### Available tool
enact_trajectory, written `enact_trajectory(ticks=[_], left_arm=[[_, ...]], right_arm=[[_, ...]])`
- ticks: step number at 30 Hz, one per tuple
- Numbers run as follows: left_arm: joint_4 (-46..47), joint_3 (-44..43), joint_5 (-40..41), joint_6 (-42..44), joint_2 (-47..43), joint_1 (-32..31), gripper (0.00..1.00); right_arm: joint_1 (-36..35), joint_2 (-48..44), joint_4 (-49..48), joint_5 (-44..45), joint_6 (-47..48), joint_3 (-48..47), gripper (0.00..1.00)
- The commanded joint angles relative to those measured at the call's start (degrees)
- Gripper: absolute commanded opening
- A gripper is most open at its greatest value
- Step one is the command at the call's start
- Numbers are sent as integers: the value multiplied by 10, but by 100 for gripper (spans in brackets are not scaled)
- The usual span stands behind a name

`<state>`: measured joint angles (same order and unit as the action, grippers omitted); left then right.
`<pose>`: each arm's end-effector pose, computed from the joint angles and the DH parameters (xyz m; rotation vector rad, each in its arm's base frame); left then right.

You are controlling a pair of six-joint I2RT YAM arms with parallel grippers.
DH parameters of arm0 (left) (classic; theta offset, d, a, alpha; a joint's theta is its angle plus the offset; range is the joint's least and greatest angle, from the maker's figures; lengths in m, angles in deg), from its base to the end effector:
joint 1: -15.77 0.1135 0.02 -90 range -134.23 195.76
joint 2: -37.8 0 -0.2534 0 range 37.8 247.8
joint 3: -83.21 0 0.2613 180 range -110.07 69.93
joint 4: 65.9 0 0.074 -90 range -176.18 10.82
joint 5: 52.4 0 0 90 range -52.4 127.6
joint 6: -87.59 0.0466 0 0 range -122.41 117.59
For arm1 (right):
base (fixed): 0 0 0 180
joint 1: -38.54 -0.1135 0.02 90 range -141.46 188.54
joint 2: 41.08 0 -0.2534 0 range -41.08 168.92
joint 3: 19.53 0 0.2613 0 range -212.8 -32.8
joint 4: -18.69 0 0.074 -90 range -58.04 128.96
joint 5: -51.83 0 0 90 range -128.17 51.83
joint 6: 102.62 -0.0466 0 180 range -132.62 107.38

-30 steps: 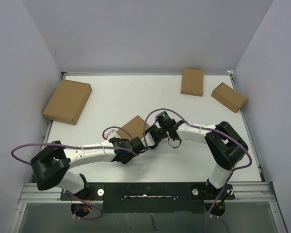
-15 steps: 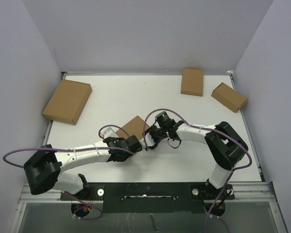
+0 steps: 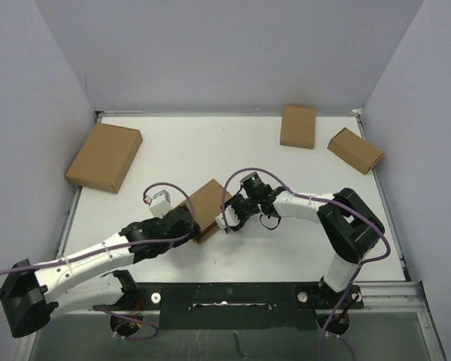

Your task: Fold the paper box

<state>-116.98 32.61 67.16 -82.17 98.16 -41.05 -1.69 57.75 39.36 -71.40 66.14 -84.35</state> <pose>0.1331 -0.1615 0.1894 -0.6547 2.3775 -0.3544 0.2437 0.2396 0.1256 -2.1371 1.0001 0.4149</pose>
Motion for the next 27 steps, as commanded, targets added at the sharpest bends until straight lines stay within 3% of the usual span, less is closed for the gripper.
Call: enact_trajectory(ticks=[1,5,10,16,21,27], left_arm=[[164,54,-144,322,-113,66,78],[203,73,-266,503,-194,128,82],[361,152,-396,692,-273,130,82],[408,182,-453,842,-265,115,86],[563,255,-404,885,-216,57,86],[646,313,-268,959,-176,-39,86]], right_arm=[[-9,18,47,-10,-22,0,41],[-9,20,48,-13,-25,-2,41],[-5,25,55,-23,-34,-8,40],[4,29,64,-38,-46,-17,40],[9,30,72,-42,-46,-20,40],[15,32,79,-46,-39,-20,40]])
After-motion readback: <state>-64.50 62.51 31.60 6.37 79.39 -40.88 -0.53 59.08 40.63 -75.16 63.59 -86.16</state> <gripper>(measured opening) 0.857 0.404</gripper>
